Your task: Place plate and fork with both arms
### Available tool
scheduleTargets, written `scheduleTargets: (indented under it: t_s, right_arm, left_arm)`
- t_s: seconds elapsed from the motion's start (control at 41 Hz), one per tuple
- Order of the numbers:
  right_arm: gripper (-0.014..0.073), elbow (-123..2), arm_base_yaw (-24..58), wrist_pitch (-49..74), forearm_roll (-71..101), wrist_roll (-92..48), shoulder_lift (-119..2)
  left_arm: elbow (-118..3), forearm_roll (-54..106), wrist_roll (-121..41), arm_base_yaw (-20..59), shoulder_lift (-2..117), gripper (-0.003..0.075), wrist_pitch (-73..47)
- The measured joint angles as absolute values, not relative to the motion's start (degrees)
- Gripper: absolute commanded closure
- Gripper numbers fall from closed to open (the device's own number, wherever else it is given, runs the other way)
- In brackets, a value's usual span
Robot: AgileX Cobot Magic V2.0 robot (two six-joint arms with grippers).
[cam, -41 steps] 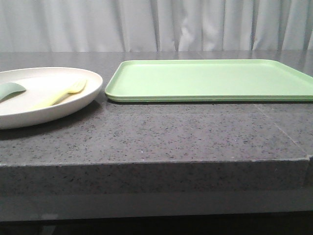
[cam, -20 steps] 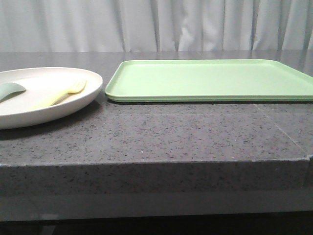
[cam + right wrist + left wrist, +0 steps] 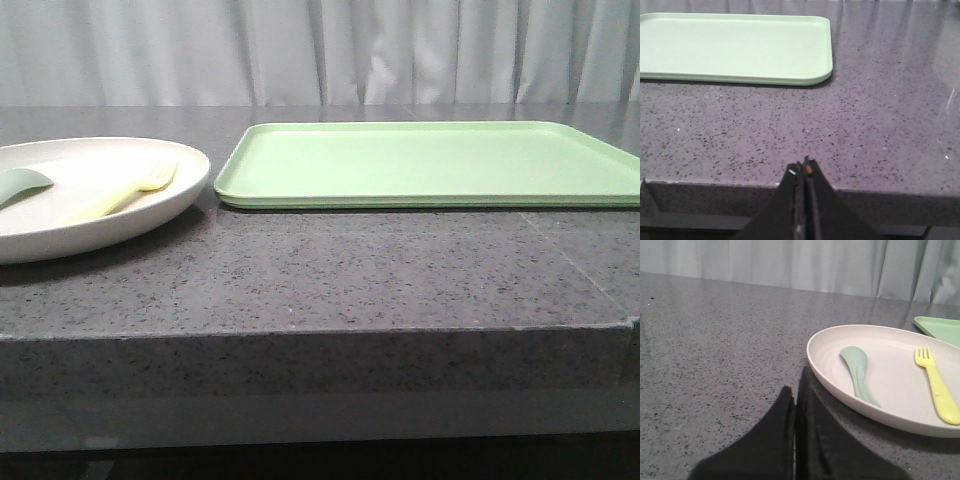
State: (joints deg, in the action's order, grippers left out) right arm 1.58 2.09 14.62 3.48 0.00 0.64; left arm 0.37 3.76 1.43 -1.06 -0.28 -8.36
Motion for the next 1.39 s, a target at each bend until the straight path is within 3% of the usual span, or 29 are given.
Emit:
scheduleTargets:
  t_s: [0.342,0.659,0.855,1.05,1.392]
  right_arm:
    - [0.0662,1.6,2.1,10.2,3.5,0.0,0.6]
    - [0.0662,-4.9,2.1,7.9,3.5,0.0,0.6]
    - [0.0661,-15.8,2.1,11.4,3.5,0.0,-0.8]
    - [0.0658,-27.1,2.1,20.6,3.6,0.0,-12.6]
    - [0.0653,-32.5,2.1,22.9,3.9,0.0,-25.8]
  left_arm:
    - [0.4,4.5,1.4,-1.1,-0.3,0.0738,-3.5]
    - [-0.7,4.7,1.4,-1.1,-0.3,0.0738,15.8]
    - [-12.1,3.7,1.4,-1.1,1.9,0.0738,7.1]
    - [-23.4,-2.5,1.4,-1.1,12.7,0.0738,-4.2]
    - [-29.0,-3.3,1.4,-1.1,27.7,0.0738,-9.3]
